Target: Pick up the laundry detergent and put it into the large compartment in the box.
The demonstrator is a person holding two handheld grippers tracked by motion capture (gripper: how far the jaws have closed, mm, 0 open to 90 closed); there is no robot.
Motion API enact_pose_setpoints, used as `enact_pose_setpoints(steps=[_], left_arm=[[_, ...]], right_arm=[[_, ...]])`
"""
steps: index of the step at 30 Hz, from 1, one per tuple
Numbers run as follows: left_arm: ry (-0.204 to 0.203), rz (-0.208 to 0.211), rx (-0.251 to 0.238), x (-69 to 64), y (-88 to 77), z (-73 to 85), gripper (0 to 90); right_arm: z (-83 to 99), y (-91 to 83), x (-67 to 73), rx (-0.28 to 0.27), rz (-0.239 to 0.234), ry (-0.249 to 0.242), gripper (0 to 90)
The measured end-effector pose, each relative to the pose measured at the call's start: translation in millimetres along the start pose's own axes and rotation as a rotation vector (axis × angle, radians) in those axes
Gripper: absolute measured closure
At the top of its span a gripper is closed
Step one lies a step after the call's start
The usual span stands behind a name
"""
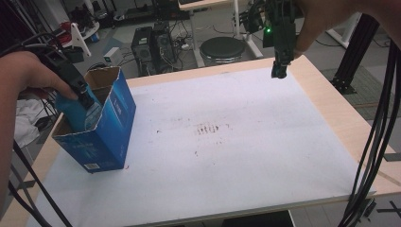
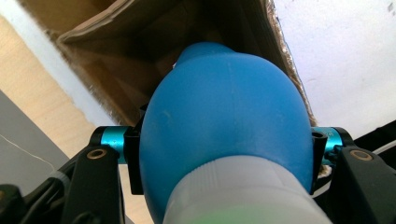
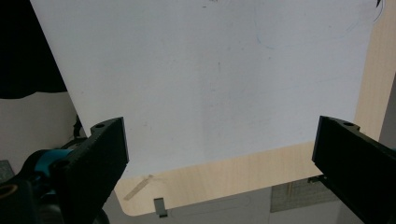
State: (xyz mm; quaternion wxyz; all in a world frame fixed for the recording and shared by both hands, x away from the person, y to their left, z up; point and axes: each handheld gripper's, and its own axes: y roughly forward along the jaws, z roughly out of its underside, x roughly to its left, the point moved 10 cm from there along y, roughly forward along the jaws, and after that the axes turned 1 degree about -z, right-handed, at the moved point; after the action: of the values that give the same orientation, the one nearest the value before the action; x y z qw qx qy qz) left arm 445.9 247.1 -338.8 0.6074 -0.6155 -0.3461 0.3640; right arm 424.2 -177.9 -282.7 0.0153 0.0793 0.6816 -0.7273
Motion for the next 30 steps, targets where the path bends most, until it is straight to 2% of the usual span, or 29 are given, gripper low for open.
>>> enact_pose_setpoints(steps=[6, 11, 18, 21, 24, 27, 30], left_arm=[[0.09, -0.008, 0.014, -0.8, 12.2, -1.0, 38.9], [0.212, -0.021, 0.032, -1.1, 23.8, 0.1, 38.9], [0.244, -0.012, 0.032, -0.3, 38.9, -0.1, 38.9], [0.285, -0.015, 0.039, -0.7, 42.8, 0.4, 38.9], [0.319, -0.013, 0.044, -2.0, 46.2, 1.3, 38.9], [0.34, -0.005, 0.042, -3.3, 50.3, 2.1, 38.8], [0.345, -0.003, 0.039, -2.6, 51.2, 2.2, 38.8]], right_arm=[[-2.7, 2.8, -0.2, -0.005, -0.006, -0.002, 2.6], [-1.4, 4.5, -1.2, -0.002, -0.007, 0.001, 2.6], [-2.2, 7.7, -0.9, -0.007, -0.011, -0.006, 2.6], [-1.4, 8.0, -0.6, -0.006, -0.009, 0.007, 2.6], [-0.6, 8.3, -1.5, -0.006, -0.008, -0.001, 2.6], [-0.8, 9.1, -1.1, -0.008, -0.011, 0.007, 2.6], [-2.0, 10.3, -1.3, -0.008, -0.013, -0.005, 2.6]])
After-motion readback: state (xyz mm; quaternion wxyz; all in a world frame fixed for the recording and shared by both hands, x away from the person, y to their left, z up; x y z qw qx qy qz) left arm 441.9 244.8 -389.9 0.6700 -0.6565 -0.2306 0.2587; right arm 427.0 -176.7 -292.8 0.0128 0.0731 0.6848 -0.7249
